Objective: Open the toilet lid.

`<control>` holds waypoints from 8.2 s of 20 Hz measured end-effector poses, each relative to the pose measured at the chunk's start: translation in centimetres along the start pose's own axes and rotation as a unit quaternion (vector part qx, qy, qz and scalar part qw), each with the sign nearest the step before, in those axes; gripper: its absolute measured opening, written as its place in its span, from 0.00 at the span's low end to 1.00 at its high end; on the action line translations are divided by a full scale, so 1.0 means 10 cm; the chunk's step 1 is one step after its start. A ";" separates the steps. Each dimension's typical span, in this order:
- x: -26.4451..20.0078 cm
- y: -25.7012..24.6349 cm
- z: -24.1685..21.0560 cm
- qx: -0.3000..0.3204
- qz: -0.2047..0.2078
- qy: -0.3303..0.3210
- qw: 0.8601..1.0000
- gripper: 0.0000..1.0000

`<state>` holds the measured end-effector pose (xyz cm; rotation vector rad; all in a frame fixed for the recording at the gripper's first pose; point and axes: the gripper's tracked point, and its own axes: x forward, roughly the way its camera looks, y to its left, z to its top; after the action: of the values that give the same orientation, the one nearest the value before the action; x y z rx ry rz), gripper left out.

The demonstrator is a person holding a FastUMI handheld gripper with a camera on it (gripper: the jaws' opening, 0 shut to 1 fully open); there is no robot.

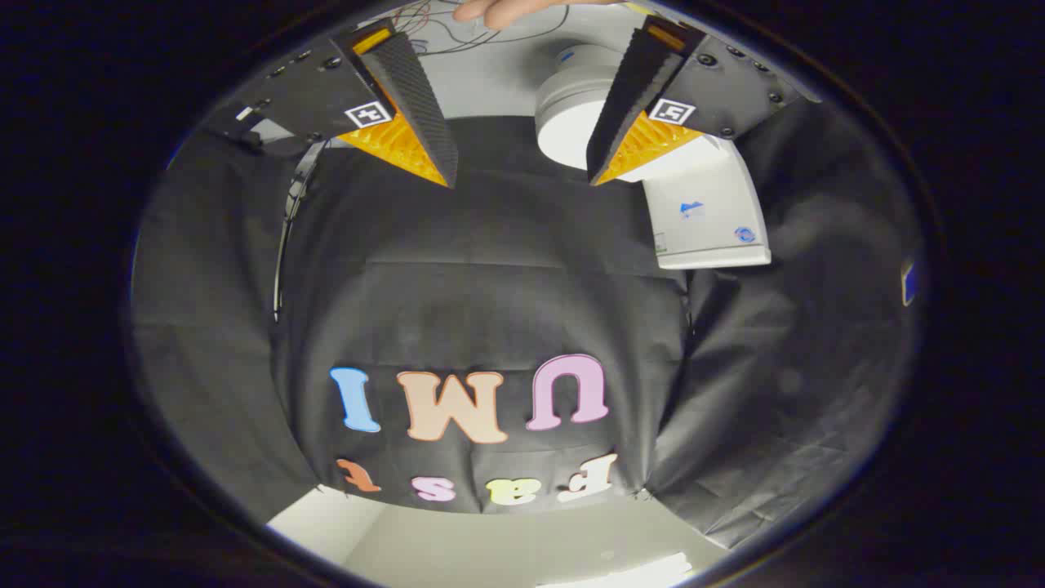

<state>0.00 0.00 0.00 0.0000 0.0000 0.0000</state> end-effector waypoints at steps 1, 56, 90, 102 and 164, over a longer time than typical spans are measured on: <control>0.11 0.10 0.03 -0.013 0.017 -0.005 1.000 0.98; -0.14 1.44 -1.43 0.082 0.014 0.032 0.996 0.98; 0.71 1.70 -2.71 0.571 -0.137 0.076 0.806 0.96; 0.81 2.27 -3.15 0.640 -0.100 0.159 0.745 0.14; 1.20 2.68 -1.25 0.383 -0.138 0.186 0.894 0.01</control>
<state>12.02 26.84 -12.45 0.7939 0.3863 -0.2868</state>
